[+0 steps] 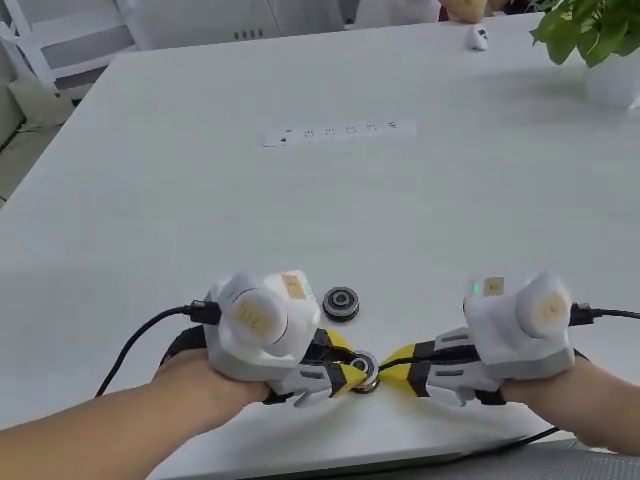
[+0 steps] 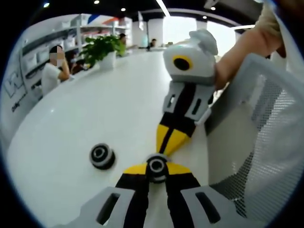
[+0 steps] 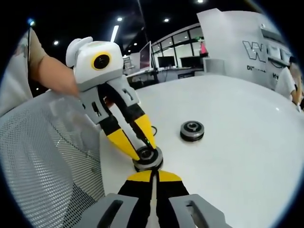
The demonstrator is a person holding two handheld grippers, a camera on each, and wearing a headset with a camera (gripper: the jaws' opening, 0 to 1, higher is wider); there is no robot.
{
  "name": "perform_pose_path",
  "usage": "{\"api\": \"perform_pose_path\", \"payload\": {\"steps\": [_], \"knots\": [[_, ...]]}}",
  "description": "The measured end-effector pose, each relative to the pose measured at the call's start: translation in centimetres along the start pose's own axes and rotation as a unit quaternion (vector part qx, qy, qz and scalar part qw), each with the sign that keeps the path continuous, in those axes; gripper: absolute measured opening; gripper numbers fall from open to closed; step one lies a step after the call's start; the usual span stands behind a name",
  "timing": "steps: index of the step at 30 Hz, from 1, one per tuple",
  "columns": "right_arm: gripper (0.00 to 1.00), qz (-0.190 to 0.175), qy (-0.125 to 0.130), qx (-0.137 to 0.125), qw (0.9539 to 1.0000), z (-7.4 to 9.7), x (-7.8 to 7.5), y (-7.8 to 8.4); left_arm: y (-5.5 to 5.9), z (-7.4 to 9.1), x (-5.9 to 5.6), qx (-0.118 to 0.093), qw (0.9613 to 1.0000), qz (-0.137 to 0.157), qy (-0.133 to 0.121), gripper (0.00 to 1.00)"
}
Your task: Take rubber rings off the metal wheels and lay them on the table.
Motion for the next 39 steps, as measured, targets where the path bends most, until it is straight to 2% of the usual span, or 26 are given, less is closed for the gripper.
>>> {"api": "perform_pose_path", "payload": {"steps": [10, 19, 27, 33, 39], "knots": [[0.00, -0.054, -0.003, -0.008, 0.9985, 0.2, -0.1, 0.0, 0.0, 0.1, -0.1, 0.003, 0.9999, -0.011, -0.004, 0.12], [0.00, -0.110, -0.008, -0.044, 0.9929, 0.8, -0.5, -0.8, 0.1, 0.1, -0.1, 0.006, 0.9999, -0.014, -0.007, 0.12], [0.00, -0.119, -0.012, -0.053, 0.9914, 0.7, -0.3, -1.4, 0.1, 0.0, -0.1, 0.012, 0.9997, -0.021, -0.008, 0.12], [0.00, -0.142, -0.018, -0.063, 0.9877, 0.8, -0.2, -1.6, 0.1, 0.1, 0.0, 0.014, 0.9996, -0.019, -0.012, 0.12], [0.00, -0.144, -0.020, -0.067, 0.9871, 0.7, -0.1, -1.7, 0.1, 0.1, 0.0, 0.015, 0.9996, -0.019, -0.015, 0.12]]}}
Point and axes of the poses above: the centre of the closed fingertips' face, and the gripper's own axes: z roughly backward along the fingers, x roughly to its left, y roughly out of its underside, the point moved 1 cm from there along z, roughly backward along the fingers, and after that the axes turned 5 degrees about -z, right-handed, at the moved point
